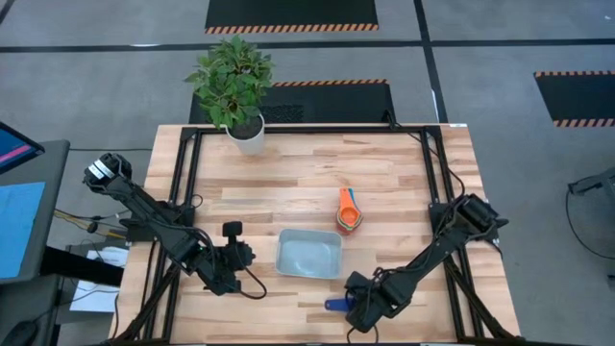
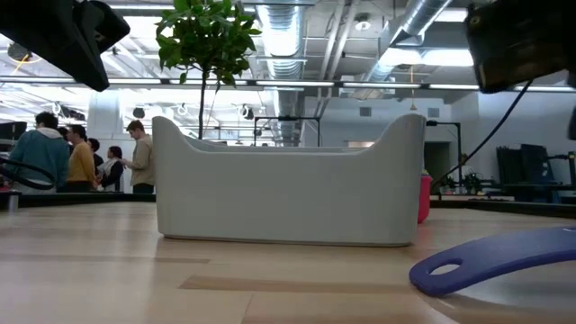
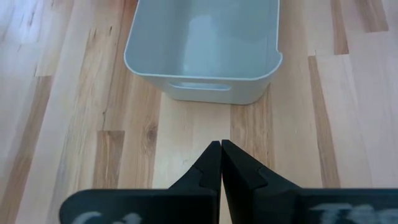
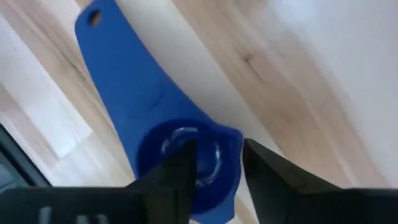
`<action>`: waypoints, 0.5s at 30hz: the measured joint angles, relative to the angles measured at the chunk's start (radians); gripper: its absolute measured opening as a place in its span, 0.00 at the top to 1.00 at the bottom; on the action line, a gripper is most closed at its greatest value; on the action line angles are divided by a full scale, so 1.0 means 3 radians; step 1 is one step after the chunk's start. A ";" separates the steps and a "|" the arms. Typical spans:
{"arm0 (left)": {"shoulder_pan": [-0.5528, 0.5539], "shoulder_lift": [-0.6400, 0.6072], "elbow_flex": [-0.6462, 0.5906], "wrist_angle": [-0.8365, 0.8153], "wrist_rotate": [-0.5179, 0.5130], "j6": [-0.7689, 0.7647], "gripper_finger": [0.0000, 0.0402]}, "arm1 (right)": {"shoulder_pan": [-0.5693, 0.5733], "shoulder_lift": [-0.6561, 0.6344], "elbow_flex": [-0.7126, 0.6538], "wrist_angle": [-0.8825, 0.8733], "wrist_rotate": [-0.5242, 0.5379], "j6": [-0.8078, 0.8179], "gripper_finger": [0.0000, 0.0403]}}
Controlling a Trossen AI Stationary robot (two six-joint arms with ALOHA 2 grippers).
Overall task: Nest measuring cups in basket
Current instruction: Stack the dark blue measuring cup on top of the orange measuring cup
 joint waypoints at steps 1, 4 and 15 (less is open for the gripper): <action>0.0000 0.0000 0.0000 0.0000 0.0000 0.0001 1.00 | -0.0017 0.0000 0.0000 -0.0002 -0.0002 0.0001 0.67; 0.0000 0.0000 0.0000 0.0000 0.0000 0.0001 1.00 | -0.0066 0.0001 0.0000 -0.0001 -0.0046 0.0001 0.76; 0.0000 0.0000 0.0000 0.0000 0.0000 0.0001 1.00 | -0.0148 -0.0012 0.0008 -0.0002 -0.0311 -0.0161 0.98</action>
